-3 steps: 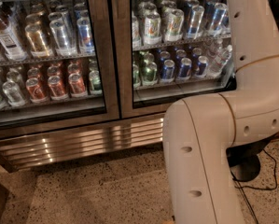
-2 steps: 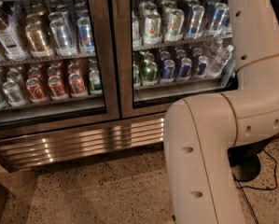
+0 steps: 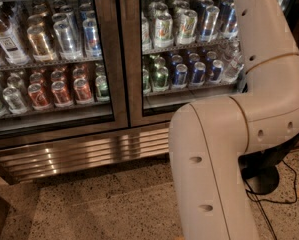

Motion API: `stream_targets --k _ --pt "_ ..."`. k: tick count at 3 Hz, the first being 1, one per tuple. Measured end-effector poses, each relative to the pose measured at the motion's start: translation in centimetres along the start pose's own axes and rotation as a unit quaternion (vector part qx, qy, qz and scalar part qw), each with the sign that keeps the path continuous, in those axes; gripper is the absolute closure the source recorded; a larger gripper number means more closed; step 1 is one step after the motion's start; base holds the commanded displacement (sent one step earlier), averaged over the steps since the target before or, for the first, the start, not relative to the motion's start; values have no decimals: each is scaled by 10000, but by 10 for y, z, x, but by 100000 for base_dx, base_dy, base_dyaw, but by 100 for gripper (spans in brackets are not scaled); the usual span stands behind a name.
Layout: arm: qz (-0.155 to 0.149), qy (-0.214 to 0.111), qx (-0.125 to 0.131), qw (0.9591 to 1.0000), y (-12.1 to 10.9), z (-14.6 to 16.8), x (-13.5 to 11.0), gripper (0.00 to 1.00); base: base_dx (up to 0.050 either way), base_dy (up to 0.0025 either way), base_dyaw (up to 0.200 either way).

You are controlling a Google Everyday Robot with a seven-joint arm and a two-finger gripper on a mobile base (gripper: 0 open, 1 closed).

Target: Open right fridge door

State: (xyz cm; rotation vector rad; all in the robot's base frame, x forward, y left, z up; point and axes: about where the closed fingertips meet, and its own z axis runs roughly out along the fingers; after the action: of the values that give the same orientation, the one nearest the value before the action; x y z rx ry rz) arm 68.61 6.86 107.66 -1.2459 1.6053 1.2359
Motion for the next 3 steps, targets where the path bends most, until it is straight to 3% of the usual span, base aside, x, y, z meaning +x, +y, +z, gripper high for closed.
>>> stream_targets --k 1,3 --pt "0 -4 4 10000 0 -1 0 0 0 0 0" --pt "-1 -11 10 10000 -1 -2 1 42 0 0 0"
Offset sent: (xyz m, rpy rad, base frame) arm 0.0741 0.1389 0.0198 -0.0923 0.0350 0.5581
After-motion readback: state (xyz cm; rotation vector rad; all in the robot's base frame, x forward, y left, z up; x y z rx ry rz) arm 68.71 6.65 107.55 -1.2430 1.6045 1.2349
